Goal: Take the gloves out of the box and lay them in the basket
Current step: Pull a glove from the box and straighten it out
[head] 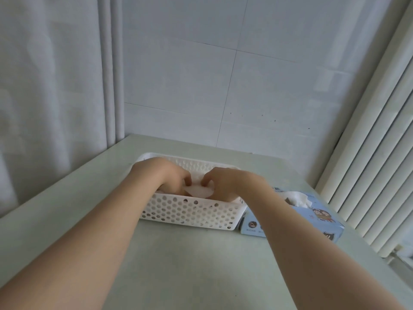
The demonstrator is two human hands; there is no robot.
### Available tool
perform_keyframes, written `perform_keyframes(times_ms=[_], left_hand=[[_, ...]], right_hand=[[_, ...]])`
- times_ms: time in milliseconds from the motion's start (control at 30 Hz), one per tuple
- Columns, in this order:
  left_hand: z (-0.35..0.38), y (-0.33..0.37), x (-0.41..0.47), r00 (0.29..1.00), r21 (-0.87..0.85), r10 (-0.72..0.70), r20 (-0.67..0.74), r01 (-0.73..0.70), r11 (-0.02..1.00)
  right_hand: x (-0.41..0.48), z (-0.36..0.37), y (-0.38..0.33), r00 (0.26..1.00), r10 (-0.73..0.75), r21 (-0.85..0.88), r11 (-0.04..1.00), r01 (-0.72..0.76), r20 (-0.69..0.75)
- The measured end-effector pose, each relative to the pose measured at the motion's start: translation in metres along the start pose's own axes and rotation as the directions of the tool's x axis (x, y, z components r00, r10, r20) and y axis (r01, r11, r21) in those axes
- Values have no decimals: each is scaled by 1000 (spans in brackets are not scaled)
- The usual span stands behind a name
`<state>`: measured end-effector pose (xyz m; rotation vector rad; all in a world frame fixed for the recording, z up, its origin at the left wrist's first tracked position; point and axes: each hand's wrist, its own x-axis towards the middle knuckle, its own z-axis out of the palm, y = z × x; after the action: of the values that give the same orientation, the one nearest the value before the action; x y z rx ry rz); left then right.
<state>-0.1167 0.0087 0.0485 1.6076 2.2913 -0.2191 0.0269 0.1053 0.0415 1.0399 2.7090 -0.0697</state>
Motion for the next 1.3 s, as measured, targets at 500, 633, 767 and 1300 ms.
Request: perform_keyframes(times_ms=[500, 633, 767, 1300], left_hand=[[-5, 39, -6, 901, -37, 139, -411, -169, 985], [10, 77, -9, 743, -15, 263, -615, -345, 939], [33, 109, -7, 649, 49, 370, -664, -456, 888], [74, 131, 4, 592, 494, 546, -593, -269, 827]], right_hand=[[-33, 17, 29, 771, 89, 357, 915, 186, -630], [-47, 36, 55, 680, 217, 411, 902, 136, -700], [-69, 50, 81, 691, 293, 419, 908, 16, -661], [-84, 82, 136, 620, 344, 317, 935, -158, -705]])
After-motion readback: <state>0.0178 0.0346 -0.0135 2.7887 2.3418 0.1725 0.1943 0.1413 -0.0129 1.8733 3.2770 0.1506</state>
